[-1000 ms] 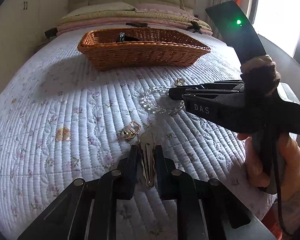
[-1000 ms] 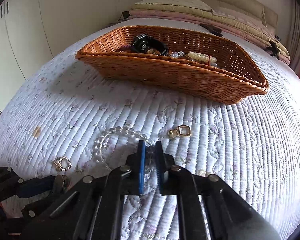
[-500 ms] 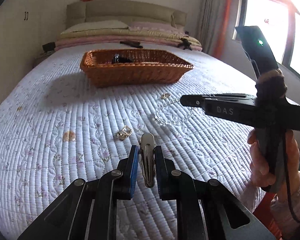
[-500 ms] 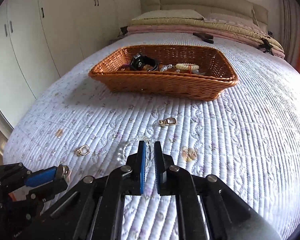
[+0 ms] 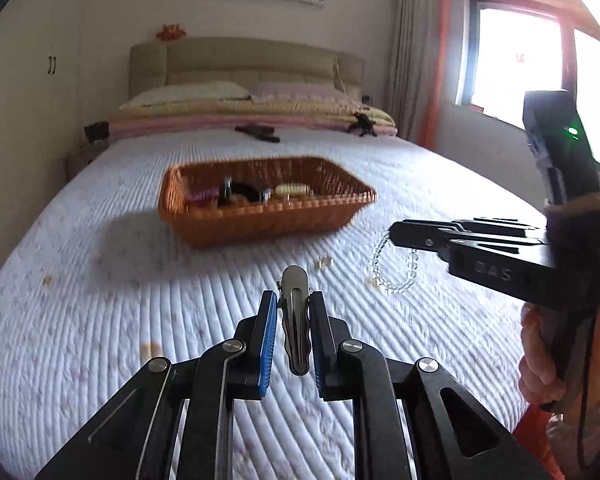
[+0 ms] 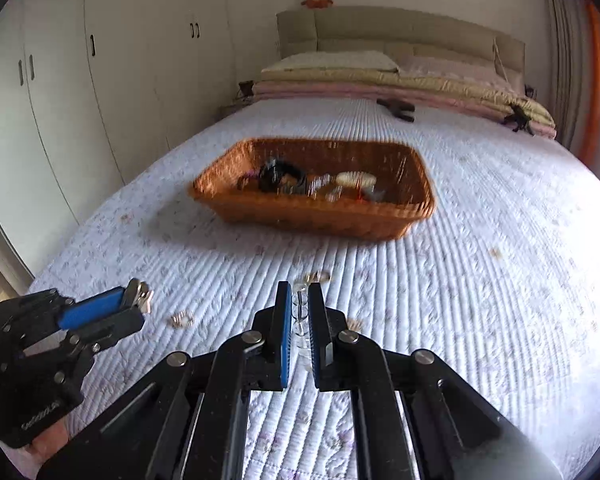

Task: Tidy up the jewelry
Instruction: 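Carry the key and beaded bracelet into the basket and open both tools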

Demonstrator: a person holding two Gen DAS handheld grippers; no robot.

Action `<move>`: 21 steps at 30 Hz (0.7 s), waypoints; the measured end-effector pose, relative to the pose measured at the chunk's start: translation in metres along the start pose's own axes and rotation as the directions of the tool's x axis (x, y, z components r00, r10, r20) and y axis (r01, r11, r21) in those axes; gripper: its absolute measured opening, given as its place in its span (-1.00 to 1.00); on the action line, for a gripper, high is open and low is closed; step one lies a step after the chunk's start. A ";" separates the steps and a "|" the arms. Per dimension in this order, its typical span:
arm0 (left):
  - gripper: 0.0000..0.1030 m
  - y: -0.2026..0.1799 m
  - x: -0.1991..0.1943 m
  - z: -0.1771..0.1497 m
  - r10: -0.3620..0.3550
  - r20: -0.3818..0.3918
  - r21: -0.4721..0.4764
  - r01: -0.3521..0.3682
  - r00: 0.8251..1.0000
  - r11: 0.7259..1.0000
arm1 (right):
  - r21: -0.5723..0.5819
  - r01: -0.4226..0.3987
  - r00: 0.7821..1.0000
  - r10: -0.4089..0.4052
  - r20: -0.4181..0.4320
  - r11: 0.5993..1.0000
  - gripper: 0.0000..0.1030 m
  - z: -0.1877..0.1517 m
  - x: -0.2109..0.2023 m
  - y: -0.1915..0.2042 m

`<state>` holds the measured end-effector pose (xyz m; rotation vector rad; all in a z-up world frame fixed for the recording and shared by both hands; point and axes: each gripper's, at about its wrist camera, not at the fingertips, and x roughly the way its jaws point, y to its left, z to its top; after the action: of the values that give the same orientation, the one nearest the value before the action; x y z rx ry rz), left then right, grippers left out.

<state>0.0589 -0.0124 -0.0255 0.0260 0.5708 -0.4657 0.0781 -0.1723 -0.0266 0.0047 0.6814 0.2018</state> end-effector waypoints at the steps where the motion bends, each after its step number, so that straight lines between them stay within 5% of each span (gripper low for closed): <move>1: -0.69 0.001 0.002 0.006 -0.004 0.006 -0.001 0.004 1.000 1.000 | -0.004 0.009 1.000 -0.009 0.015 1.000 -0.81 0.006 -0.004 -0.001; 10: -0.69 0.021 0.054 0.093 -0.039 0.031 -0.020 0.040 0.999 0.999 | -0.004 0.038 0.992 -0.037 0.123 0.999 -0.81 0.080 -0.004 -0.019; 21: -0.69 0.049 0.173 0.144 -0.055 -0.077 -0.127 0.045 0.996 0.991 | 0.067 0.002 0.999 -0.005 0.046 0.998 -0.81 0.137 0.097 -0.057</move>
<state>0.2823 -0.0625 0.0003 -0.0899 0.6799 -0.4781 0.2478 -0.2014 0.0157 0.0718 0.6421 0.1750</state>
